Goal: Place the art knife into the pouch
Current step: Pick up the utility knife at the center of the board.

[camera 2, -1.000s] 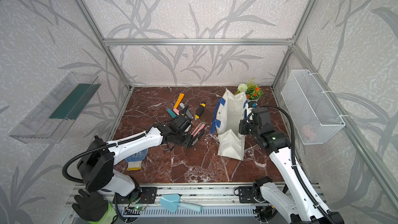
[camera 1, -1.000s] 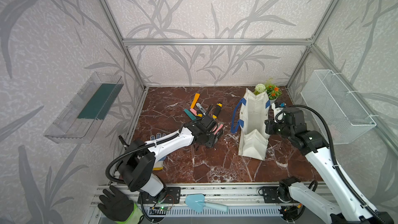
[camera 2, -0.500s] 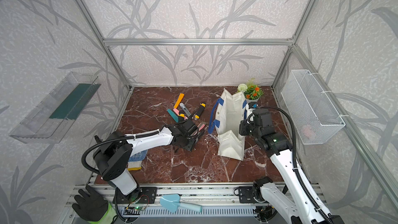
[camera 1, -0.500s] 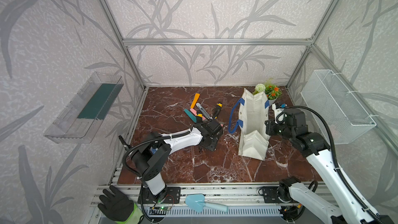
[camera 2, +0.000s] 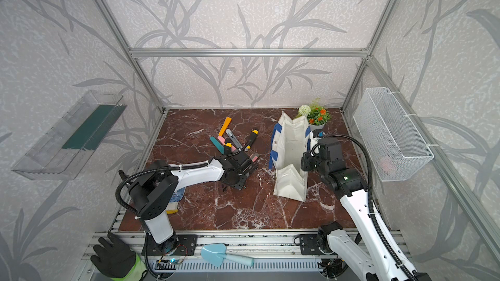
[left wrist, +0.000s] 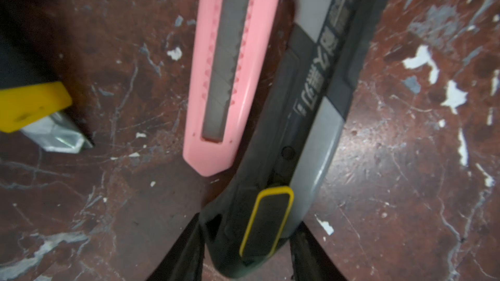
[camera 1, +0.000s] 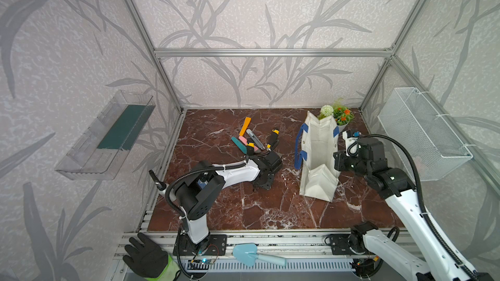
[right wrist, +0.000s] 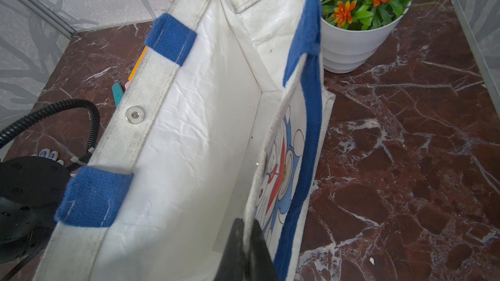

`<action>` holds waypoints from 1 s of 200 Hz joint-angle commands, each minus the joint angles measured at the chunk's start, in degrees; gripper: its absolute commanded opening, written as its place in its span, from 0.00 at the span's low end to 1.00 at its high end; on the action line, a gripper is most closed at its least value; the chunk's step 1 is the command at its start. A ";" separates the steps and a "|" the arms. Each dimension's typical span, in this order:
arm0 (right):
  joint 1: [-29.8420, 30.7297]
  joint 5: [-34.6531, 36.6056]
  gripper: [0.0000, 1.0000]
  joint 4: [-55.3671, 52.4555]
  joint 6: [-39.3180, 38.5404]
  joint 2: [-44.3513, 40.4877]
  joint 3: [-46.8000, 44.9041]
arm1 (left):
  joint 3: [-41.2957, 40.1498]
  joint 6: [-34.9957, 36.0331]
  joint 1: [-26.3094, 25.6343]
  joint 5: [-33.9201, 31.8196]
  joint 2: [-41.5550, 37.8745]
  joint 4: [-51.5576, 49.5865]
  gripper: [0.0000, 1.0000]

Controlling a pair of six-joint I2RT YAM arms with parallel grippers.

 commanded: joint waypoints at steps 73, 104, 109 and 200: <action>-0.37 0.19 0.00 1.42 0.35 -1.92 -0.60 | 4.55 0.79 -2.66 -5.14 3.22 -1.85 0.49; -0.37 0.10 0.00 1.52 0.46 -1.71 -0.58 | 5.74 1.70 -2.68 -5.61 3.74 -1.92 0.57; -0.37 0.10 0.00 1.50 0.39 -1.74 -0.54 | 6.02 1.87 -2.68 -5.62 3.91 -1.93 0.58; -0.42 0.37 0.00 1.37 0.75 -2.22 -0.89 | 10.62 3.30 -2.68 -2.36 8.90 -1.20 0.57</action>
